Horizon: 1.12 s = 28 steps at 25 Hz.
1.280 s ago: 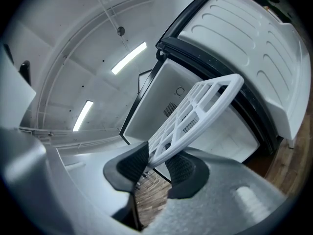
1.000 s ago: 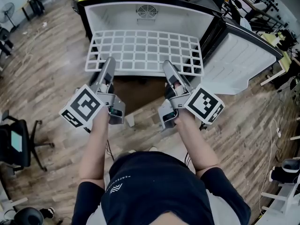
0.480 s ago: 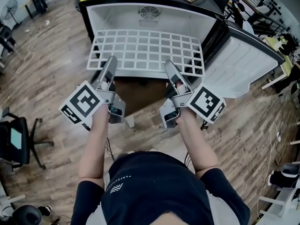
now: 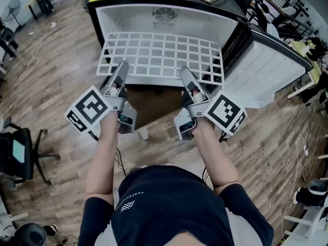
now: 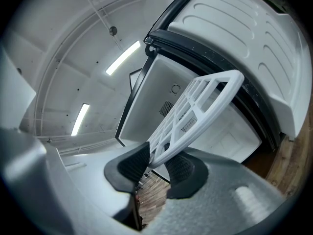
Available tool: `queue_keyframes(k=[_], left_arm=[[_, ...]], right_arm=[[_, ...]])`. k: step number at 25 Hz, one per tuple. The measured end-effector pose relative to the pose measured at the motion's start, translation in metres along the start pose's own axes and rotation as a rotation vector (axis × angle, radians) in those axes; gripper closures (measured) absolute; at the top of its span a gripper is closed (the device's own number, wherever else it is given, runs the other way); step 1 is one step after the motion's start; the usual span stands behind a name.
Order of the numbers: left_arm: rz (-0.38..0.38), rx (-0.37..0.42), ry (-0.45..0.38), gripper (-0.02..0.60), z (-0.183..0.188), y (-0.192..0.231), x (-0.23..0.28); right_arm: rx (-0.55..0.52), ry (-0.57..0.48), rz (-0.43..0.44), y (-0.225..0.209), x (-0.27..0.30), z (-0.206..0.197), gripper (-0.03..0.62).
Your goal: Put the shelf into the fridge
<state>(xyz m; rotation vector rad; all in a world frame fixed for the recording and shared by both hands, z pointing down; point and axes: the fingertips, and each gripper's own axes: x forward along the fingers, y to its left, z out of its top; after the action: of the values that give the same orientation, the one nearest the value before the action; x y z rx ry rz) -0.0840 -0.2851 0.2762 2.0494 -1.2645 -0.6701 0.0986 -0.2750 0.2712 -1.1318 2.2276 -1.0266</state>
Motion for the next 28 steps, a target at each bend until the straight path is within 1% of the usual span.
queue_keyframes(k=[3,8,12,17,21,28], left_arm=[[-0.002,0.000,0.004,0.449,0.003,0.002,0.002],[0.012,0.050,0.013,0.448,0.004,0.002,0.001],[-0.001,0.041,0.012,0.446,0.007,0.000,0.005],[0.002,0.060,0.024,0.439,0.013,-0.004,0.012],[-0.024,0.028,0.022,0.436,0.011,-0.005,0.017],[-0.036,0.021,0.021,0.428,0.016,-0.008,0.020]], right_arm=[[-0.011,0.003,-0.003,0.001,0.002,0.000,0.497],[-0.018,0.004,-0.013,0.000,0.003,0.000,0.496],[-0.025,0.008,-0.018,0.001,0.006,0.004,0.494],[-0.025,0.018,-0.026,0.002,0.012,0.014,0.490],[-0.018,0.024,-0.031,0.000,0.016,0.016,0.491],[-0.012,0.033,-0.032,0.003,0.020,0.021,0.485]])
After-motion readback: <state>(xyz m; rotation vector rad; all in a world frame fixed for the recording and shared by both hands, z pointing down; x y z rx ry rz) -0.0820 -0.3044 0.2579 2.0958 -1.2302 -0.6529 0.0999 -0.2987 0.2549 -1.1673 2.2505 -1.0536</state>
